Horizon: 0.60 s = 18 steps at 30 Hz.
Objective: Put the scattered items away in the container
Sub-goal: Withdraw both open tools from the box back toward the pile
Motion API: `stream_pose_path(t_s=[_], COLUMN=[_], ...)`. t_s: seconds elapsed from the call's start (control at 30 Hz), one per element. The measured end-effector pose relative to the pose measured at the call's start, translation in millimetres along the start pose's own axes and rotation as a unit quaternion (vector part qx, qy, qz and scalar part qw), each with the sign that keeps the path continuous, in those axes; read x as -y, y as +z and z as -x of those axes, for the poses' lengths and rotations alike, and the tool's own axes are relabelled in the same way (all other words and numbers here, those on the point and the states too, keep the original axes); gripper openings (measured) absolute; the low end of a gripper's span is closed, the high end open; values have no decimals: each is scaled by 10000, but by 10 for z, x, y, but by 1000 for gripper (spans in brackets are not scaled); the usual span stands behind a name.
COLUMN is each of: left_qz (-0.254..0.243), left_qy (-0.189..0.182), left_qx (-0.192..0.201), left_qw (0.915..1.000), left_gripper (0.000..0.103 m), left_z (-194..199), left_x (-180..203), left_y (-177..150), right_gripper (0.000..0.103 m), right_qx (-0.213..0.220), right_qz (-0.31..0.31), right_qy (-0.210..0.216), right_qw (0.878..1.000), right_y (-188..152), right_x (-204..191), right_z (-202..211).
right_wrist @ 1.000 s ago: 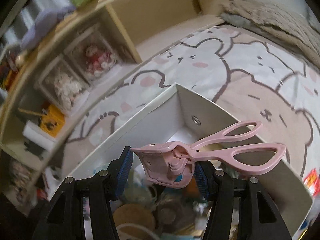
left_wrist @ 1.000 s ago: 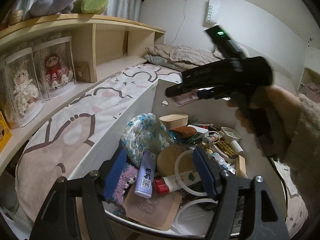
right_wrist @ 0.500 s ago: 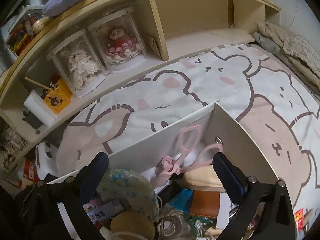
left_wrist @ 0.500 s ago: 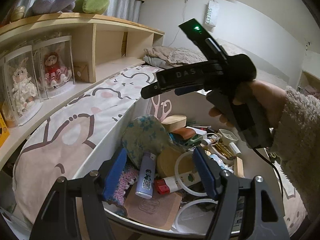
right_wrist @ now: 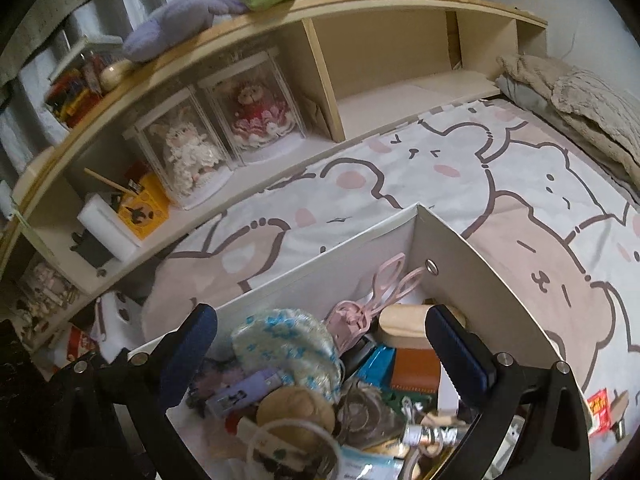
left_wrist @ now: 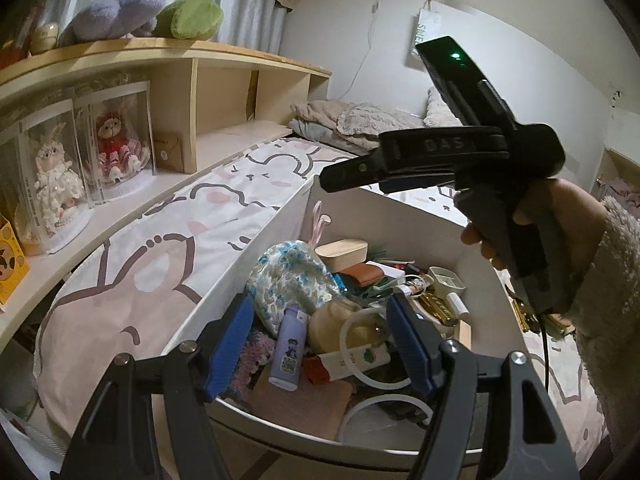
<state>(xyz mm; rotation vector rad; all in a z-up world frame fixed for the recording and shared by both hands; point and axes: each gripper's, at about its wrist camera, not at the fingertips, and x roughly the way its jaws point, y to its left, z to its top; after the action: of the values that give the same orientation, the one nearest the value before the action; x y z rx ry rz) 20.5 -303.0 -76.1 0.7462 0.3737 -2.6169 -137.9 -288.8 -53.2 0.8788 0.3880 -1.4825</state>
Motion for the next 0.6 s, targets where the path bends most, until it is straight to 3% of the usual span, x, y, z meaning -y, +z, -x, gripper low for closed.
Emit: stream_pose_path(t_s=[0.5, 0.6], left_qz=[3, 39], left_qy=[44, 50], left_qx=[-59, -54], left_qw=[10000, 10000], left_gripper=[69, 80], left_z=[227, 270], left_x=[206, 246], left_y=[72, 83], right_gripper=[103, 103], right_qx=[481, 579], right_qz=[-208, -220], right_qy=[93, 88], right_qw=[9986, 9980], right_y=[-278, -356], right_x=[-78, -87], right_z=[652, 782])
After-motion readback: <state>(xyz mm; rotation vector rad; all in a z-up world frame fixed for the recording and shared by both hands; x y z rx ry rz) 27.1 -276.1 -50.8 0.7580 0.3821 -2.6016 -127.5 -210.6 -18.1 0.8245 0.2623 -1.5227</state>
